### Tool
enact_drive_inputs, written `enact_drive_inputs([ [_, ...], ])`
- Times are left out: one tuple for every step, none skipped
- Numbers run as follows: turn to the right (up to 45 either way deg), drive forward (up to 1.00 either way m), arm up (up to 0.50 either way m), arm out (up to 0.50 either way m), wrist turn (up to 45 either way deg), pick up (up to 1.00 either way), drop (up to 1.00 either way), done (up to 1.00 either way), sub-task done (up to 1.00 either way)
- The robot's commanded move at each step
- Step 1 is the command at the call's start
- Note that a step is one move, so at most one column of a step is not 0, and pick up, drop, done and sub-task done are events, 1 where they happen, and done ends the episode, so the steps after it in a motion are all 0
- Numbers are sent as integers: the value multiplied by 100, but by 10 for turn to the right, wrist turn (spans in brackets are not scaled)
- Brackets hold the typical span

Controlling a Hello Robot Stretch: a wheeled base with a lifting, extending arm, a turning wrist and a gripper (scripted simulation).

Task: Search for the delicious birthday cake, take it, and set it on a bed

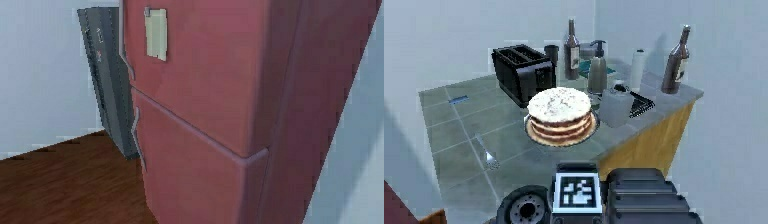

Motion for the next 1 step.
enact_drive_inputs([
  [0,0,0,24,0,0,0,0,0],
])
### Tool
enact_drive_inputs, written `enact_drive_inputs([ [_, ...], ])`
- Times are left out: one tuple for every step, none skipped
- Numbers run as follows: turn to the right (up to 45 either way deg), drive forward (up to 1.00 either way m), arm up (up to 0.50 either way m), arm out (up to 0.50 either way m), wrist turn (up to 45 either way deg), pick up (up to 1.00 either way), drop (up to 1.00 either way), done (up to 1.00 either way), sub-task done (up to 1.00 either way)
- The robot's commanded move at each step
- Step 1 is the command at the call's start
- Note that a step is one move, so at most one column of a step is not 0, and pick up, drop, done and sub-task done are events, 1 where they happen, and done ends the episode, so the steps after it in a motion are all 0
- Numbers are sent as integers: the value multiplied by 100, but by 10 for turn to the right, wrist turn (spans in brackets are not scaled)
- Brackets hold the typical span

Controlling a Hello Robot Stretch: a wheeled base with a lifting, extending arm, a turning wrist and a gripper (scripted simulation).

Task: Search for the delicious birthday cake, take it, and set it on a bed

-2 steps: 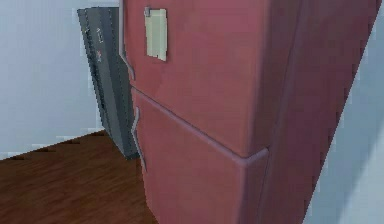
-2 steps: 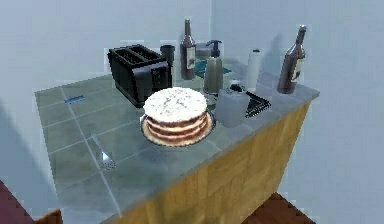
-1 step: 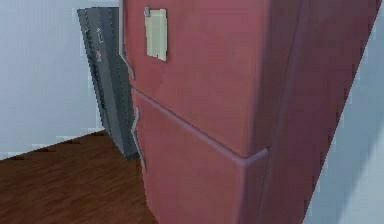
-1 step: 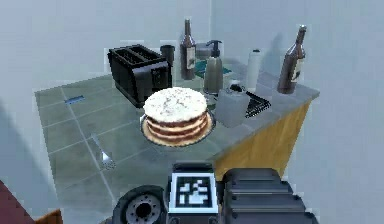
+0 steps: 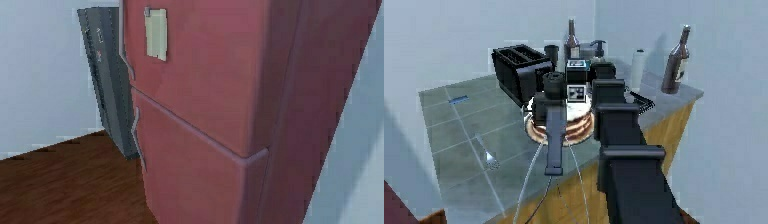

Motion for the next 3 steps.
enact_drive_inputs([
  [0,0,0,0,450,0,0,0,0],
  [0,0,0,0,450,0,0,0,0],
  [0,0,0,0,450,0,0,0,0],
])
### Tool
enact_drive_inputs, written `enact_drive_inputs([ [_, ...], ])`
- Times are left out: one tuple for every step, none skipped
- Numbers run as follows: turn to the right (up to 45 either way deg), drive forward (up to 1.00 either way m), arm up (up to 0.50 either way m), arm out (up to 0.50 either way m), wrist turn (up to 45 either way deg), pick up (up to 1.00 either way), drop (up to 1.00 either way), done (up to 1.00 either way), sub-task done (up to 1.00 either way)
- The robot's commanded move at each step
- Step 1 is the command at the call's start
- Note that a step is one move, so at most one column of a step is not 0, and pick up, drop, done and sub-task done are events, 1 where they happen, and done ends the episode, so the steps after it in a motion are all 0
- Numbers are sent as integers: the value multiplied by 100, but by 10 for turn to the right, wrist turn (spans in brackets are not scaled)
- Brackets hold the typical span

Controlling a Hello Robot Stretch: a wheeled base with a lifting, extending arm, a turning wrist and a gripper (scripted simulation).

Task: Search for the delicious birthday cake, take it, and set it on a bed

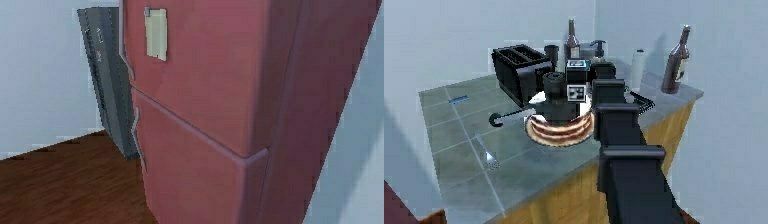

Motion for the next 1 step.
enact_drive_inputs([
  [0,0,0,0,360,0,0,0,0],
])
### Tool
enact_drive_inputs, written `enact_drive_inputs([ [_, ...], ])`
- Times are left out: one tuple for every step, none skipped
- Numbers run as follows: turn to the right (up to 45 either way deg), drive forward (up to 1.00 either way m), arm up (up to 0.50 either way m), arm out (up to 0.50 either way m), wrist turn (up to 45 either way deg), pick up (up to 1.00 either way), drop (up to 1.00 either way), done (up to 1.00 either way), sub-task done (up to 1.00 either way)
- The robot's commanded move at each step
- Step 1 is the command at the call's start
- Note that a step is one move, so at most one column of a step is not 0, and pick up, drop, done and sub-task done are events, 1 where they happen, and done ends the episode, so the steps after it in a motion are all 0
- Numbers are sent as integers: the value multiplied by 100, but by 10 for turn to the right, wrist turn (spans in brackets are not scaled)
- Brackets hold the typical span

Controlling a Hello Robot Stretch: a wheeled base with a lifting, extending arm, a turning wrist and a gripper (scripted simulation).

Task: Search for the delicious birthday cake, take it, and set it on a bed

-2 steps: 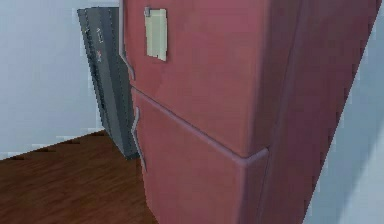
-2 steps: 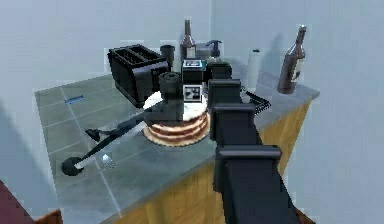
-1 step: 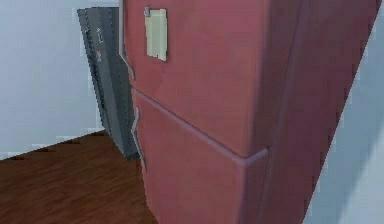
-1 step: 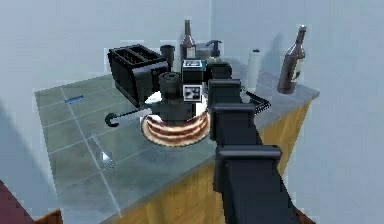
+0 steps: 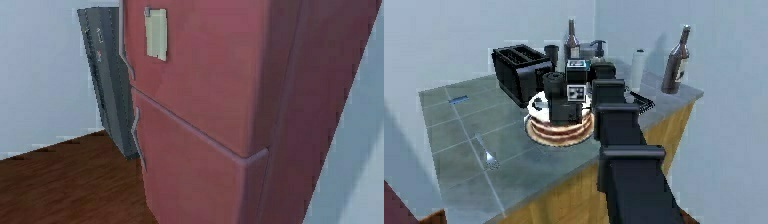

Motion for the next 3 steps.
enact_drive_inputs([
  [0,0,-16,0,0,0,0,0,0],
  [0,0,0,0,0,100,0,0,0],
  [0,0,10,0,0,0,0,0,0],
])
